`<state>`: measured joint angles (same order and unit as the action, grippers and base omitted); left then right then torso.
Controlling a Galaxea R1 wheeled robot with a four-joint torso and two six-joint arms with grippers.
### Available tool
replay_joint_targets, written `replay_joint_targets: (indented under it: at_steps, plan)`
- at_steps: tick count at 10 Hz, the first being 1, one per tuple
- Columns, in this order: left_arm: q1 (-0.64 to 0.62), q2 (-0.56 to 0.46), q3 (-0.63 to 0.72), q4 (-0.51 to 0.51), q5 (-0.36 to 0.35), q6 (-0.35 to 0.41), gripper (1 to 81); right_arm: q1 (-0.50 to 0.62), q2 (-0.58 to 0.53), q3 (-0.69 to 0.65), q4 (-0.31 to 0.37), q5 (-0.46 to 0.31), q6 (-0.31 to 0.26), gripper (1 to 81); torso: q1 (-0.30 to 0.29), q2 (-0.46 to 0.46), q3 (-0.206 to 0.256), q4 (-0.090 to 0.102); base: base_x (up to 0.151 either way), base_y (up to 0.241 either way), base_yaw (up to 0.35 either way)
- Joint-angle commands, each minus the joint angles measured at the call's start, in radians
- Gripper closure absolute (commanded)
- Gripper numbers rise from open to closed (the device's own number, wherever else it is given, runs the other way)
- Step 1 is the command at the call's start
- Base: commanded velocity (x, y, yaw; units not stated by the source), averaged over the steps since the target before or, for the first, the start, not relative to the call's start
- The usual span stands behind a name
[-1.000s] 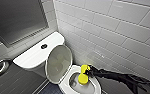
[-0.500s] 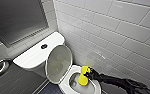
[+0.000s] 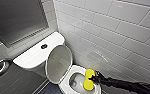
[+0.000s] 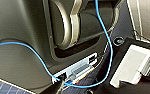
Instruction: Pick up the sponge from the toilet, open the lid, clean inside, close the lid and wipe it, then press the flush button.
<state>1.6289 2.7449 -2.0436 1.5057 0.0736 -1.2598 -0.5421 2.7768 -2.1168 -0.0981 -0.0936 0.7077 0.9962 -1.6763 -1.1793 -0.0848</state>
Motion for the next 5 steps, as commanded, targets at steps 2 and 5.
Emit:
replay_joint_targets:
  at_steps: [2, 5]
  plan:
    - [0.041, -0.003, 0.023, 0.011, 0.021, 0.002, 1.0, -0.060, -0.191, 0.166, 0.023, 0.006, 0.021, 81.1, 0.000, 0.000, 0.000, 0.000, 0.000, 0.000, 0.000]
    - [0.041, -0.003, 0.023, 0.013, 0.021, 0.003, 1.0, -0.129, -0.264, 0.247, 0.021, 0.029, 0.021, 81.1, 0.000, 0.000, 0.000, 0.000, 0.000, 0.000, 0.000]
